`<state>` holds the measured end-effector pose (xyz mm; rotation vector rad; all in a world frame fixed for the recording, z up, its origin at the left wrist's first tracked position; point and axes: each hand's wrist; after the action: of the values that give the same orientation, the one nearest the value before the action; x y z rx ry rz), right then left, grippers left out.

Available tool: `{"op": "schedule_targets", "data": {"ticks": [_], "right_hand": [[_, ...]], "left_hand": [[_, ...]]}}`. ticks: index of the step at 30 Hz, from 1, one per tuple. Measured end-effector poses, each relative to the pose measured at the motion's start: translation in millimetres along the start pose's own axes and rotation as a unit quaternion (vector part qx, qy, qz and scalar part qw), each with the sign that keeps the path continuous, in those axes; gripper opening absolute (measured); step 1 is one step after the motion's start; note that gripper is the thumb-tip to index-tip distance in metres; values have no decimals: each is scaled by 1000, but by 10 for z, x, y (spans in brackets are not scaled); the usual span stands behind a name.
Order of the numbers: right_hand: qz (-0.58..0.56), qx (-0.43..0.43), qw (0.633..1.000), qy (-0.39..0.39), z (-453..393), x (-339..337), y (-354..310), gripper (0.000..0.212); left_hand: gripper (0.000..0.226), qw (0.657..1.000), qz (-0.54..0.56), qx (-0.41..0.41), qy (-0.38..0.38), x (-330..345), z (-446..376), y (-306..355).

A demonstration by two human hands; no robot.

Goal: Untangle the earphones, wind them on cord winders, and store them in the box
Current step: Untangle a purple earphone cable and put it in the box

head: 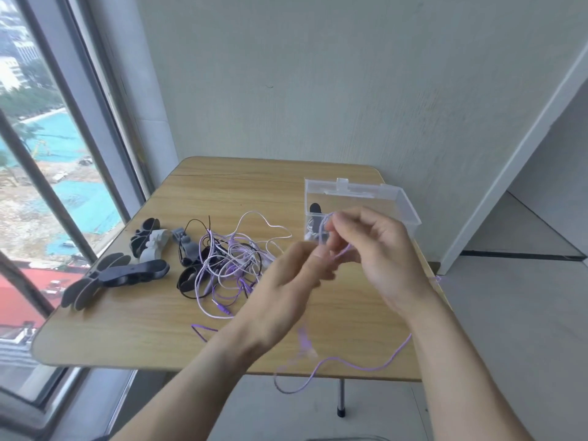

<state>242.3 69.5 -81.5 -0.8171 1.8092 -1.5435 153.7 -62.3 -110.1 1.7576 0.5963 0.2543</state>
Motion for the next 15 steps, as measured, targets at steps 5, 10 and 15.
{"op": "schedule_targets", "data": {"ticks": [5, 10, 15], "right_hand": [[51, -3, 999, 7, 3, 85, 18, 20], [56, 26, 996, 65, -22, -1, -18, 20], [29, 71, 996, 40, -16, -37, -47, 19]], "left_hand": [[18, 1000, 3, -11, -10, -24, 35, -38], [17, 999, 0, -9, -48, -288, 46, 26], [44, 988, 81, -40, -124, -379, 84, 61]]}}
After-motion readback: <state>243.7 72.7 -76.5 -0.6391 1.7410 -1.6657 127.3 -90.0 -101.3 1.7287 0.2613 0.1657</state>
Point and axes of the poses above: each hand's wrist, its own z-axis away from the middle knuckle, its own x-axis out of the palm, y = z × x, and after that the axes turned 9 degrees about x, right-handed
